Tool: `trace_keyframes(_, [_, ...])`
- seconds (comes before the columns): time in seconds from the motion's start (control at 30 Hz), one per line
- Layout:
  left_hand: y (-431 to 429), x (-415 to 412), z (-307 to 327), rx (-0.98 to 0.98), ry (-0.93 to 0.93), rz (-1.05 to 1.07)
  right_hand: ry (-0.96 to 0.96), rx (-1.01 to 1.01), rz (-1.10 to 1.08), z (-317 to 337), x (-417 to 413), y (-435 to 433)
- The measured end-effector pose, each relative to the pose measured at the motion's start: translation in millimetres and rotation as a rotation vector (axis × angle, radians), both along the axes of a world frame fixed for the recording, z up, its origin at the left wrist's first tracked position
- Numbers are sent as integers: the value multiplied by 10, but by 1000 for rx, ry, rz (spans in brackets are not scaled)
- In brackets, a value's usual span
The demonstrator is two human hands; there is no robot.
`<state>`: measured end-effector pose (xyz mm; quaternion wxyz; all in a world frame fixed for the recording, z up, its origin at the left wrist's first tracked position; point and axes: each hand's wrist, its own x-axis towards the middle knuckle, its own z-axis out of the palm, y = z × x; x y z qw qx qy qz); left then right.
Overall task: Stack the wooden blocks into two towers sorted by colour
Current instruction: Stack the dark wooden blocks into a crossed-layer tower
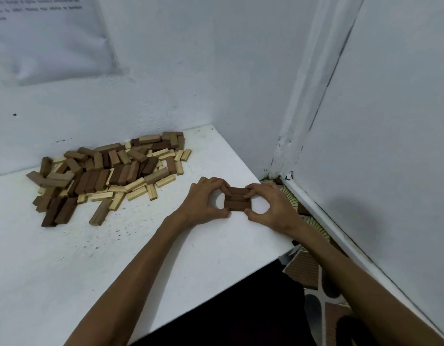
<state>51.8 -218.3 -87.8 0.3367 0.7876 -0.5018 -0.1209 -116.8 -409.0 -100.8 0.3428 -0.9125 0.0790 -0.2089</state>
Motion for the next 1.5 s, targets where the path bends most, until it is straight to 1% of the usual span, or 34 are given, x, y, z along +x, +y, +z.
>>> trace_keyframes(0.27, [-52, 44, -40, -52, -7, -22, -6, -29, -9, -14, -2, -8])
trace_keyframes(0.43, [-53, 50, -17, -20, 44, 11, 27, -1, -21, -20, -11, -4])
trace_keyframes(0.7, [-56, 59, -31, -9, 31, 7, 7, -60, -7, -17, -26, 22])
trace_keyframes(1.07, [31, 78, -81, -23, 21, -1, 1, -74, -13, -24, -10, 41])
trace_keyframes(1.13, [79, 66, -92, -80, 33, 18, 2, -126, -26, -19, -2, 46])
trace_keyframes(1.2, [155, 53, -107, -158, 36, 61, -30, -233, -36, 5, 6, 88])
trace_keyframes(1.27, [249, 36, -105, -205, 19, 107, -61, -290, -38, 55, 29, 171])
trace_keyframes(1.37, [429, 15, -61, -226, -11, 167, -64, -288, -8, 152, 127, 327])
trace_keyframes(1.5, [727, 93, -11, -181, -67, 241, -49, -252, 71, 229, 337, 549])
